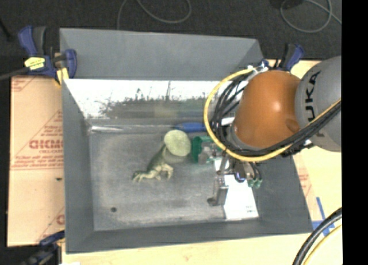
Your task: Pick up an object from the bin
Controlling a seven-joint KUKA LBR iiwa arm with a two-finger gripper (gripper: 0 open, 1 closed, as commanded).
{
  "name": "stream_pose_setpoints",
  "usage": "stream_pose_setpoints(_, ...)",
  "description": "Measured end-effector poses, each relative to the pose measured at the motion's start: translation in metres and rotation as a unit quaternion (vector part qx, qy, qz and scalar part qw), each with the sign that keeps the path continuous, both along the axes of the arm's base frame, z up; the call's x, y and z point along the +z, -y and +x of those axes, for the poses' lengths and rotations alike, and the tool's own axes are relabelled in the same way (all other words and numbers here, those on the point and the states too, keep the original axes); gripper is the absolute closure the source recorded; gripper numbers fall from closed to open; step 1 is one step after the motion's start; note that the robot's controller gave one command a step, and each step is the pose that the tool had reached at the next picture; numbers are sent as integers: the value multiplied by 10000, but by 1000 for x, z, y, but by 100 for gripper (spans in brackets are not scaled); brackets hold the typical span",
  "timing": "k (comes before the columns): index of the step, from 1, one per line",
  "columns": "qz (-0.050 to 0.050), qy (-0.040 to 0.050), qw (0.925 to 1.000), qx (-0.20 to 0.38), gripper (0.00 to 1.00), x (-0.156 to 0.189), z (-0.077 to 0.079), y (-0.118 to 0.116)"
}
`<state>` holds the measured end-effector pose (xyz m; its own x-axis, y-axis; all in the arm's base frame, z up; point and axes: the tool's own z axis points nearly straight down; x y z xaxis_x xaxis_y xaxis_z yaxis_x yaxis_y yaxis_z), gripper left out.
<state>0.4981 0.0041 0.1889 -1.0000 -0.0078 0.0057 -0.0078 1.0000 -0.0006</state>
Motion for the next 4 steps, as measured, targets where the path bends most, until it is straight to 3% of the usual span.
stream_pose_setpoints(1,1,43,10000,-1,0,4,2,0)
stream_pose_setpoints(2,-8,74,9982,597,0,-21,45,-33)
stream_pose_setpoints(3,15,58,9923,1240,0,-55,76,-113)
stream_pose_setpoints(4,13,61,9974,721,0,-56,104,-100)
